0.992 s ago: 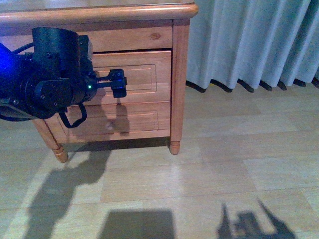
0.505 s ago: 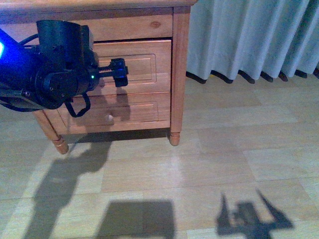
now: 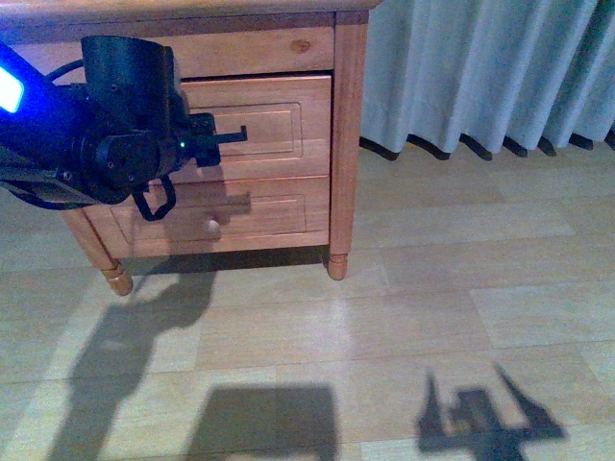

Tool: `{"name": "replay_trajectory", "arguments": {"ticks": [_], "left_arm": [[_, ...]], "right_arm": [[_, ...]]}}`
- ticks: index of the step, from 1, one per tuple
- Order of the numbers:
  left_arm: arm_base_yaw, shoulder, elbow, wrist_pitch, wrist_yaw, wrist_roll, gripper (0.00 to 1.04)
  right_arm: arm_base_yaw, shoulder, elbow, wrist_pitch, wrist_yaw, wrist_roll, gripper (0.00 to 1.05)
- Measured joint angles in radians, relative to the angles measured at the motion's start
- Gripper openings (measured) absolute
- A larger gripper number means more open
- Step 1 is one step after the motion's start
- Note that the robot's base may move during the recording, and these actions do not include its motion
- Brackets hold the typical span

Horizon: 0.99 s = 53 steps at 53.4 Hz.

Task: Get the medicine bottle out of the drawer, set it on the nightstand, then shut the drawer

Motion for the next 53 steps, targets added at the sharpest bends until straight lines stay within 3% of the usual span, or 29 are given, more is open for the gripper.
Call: {"name": "replay_trajectory", "arguments": {"ticks": [5,20,53], "left_arm": [[0.0,0.0,0.0,-0.001,-0.005,0.002,0.26],[-0.003,-0.033,-0.097,0.068,0.002,0.008,0.25],[-0.116,-0.341,-0.905,0.493,-0.028,-0.071,0.25]], "right_arm": [[0.0,0.0,0.0,0.0,0.0,0.0,0.98],[0.0,0.0,0.0,0.0,0.0,0.0,0.98],[0.0,0.0,0.0,0.0,0.0,0.0,0.98]]}}
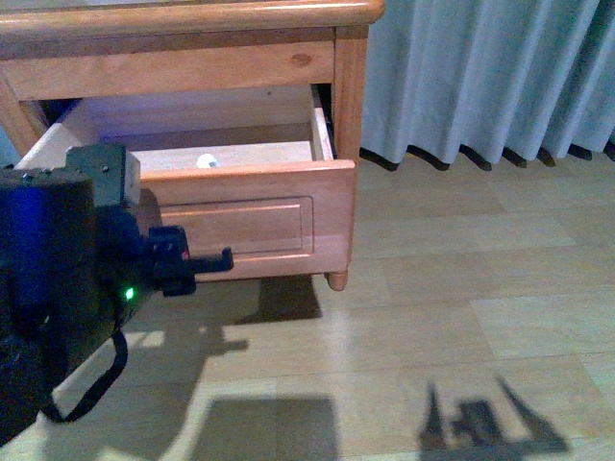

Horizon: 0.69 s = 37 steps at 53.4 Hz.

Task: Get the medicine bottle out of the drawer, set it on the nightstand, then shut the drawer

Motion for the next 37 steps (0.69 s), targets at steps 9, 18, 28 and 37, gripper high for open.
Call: {"name": "replay_trajectory", "arguments": {"ticks": [9,18,28,37], "left_arm": [[-0.027,-0.032,-0.14,0.089,-0.005,-0.024,0.25],[-0.042,-0.076,-0.258,0.066,0.057,-0.059,0.47],[-0.011,-0.222,-0.288,-0.067,0.071,-0.056,0.75],[0.05,-0.457,-0.273,-0.275,0.122,-0.021,1.0]], "right_arm": [[0.0,0.0,0.0,0.0,0.0,0.0,0.98],[0.0,0.0,0.0,0.0,0.0,0.0,0.98],[0.0,0.0,0.0,0.0,0.0,0.0,0.98],[0.0,0.0,0.0,0.0,0.0,0.0,0.98]]}}
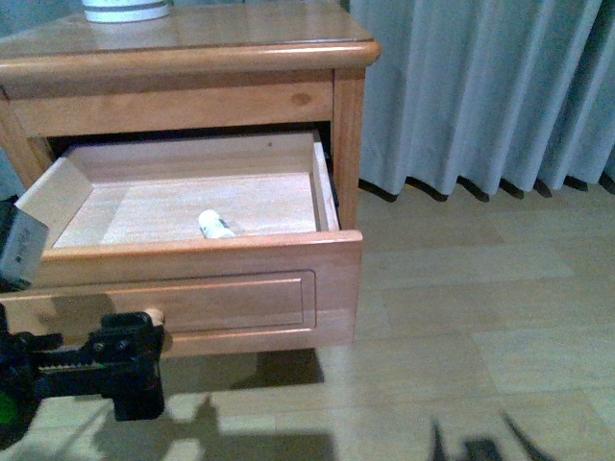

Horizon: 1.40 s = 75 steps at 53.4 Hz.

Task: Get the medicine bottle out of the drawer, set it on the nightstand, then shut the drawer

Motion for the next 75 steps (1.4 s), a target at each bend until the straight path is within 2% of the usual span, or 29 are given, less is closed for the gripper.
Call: {"name": "replay_trajectory", "arguments": {"ticks": [6,17,28,30,32,33,37,45,56,75], "left_arm": [[0.043,-0.172,0.021,-0.16,0.047,0.027,0.98],[0.158,-0.577,0.124,-0.544,0.182,0.084,0.98],[0.351,-1.065,0.227,-1.012,0.47,0.05,0.98],[0.367,-1.151,0.228,-1.07,0.474,0.047,0.98],[0.319,-1.271,0.18,-1.004,0.285,0.097,0.88],[0.303,-1.311,0.16,-0.979,0.229,0.116,0.84],[0.28,-1.425,0.081,-0.92,0.091,0.163,0.7],[0.275,-1.469,-0.047,-0.89,0.072,0.19,0.45],[0.275,-1.538,-0.146,-0.848,0.076,0.199,0.05],[0.274,-1.61,-0.249,-0.818,0.071,0.202,0.04]], "right_arm": [[0.0,0.0,0.0,0.0,0.0,0.0,0.98],[0.0,0.0,0.0,0.0,0.0,0.0,0.98],[0.0,0.0,0.0,0.0,0.0,0.0,0.98],[0.0,0.0,0.0,0.0,0.0,0.0,0.98],[0.0,0.0,0.0,0.0,0.0,0.0,0.98],[0.0,0.0,0.0,0.0,0.0,0.0,0.98],[0.0,0.0,0.0,0.0,0.0,0.0,0.98],[0.0,0.0,0.0,0.0,0.0,0.0,0.98],[0.0,0.0,0.0,0.0,0.004,0.0,0.98],[0.0,-0.001,0.0,0.0,0.003,0.0,0.98]]}}
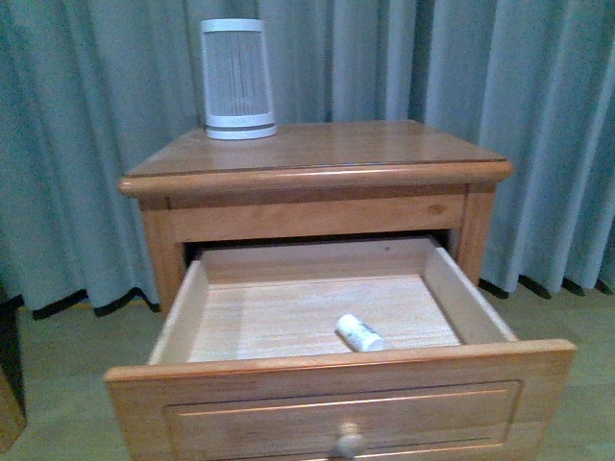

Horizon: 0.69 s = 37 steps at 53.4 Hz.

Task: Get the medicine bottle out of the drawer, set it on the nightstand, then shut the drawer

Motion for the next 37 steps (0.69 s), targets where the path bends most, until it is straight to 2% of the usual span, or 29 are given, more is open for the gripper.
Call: {"name": "replay_trajectory", "arguments": {"ticks": [27,31,35,37], "left_arm": [[-0.001,-0.076,-0.096,0.015,-0.003,0.0,0.04],[-0.001,-0.079,-0.096,0.015,-0.003,0.0,0.04],[-0.001,-0.08,-0.096,0.015,-0.002,0.0,0.04],[-0.001,-0.08,-0.096,0.015,-0.003,0.0,0.11]], "right_arm": [[-0.001,0.001,0.0,-0.001,-0.008,0.004,0.98],[-0.018,0.112,0.054,-0.074,-0.08,0.091,0.98],[-0.019,0.335,0.164,-0.005,-0.093,0.19,0.98],[-0.016,0.462,0.246,0.061,-0.093,0.211,0.98]]}}
